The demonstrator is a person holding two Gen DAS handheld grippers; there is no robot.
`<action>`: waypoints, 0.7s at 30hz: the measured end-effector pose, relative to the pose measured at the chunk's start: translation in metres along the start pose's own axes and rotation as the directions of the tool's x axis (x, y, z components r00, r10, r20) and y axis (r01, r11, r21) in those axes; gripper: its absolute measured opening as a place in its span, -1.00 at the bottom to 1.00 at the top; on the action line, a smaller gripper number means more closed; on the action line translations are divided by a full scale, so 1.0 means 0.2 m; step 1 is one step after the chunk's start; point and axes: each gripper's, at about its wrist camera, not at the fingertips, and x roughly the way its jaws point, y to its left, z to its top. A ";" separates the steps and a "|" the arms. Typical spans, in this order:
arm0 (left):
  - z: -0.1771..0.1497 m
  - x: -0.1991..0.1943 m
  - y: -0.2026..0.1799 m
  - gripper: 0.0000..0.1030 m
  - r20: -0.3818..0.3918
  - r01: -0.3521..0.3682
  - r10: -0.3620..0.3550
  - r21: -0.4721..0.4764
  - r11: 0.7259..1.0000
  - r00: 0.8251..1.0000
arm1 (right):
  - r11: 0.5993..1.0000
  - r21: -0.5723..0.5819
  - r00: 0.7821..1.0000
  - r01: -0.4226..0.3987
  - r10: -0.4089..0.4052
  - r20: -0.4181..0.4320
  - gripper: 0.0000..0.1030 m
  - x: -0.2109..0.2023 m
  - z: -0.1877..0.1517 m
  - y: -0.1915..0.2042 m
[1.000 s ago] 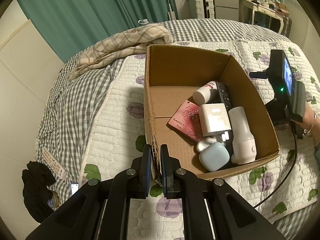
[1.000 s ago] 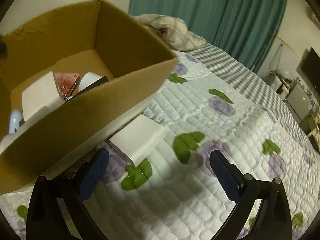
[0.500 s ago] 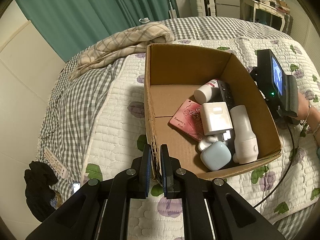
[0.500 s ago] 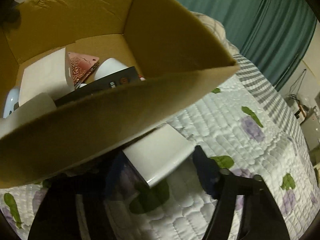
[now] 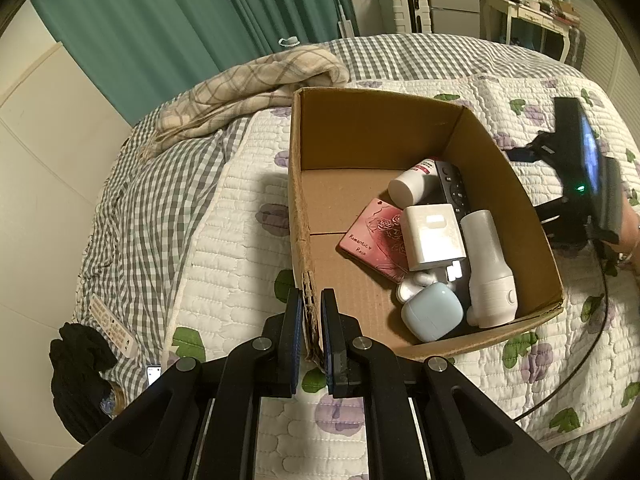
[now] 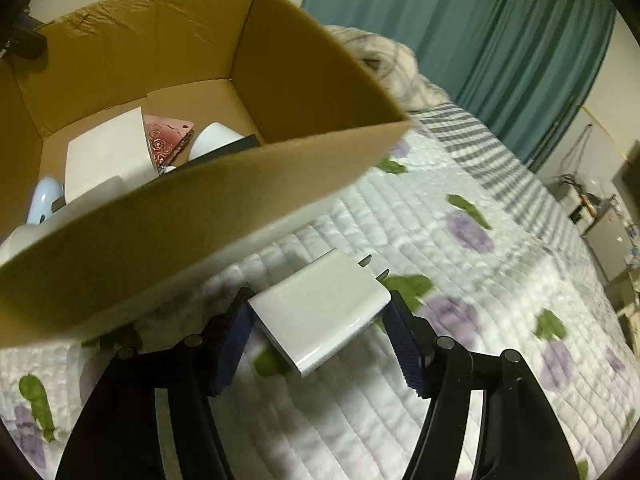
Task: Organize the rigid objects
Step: 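Move the right tool to the small white plug charger and grasp it, then carry the small white charger into the box and release it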
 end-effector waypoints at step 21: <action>0.01 -0.01 0.00 -0.85 0.002 0.004 -0.004 -0.007 1.000 1.000 | 0.971 0.208 0.965 0.117 -0.161 0.207 0.26 -0.87 0.32 -0.04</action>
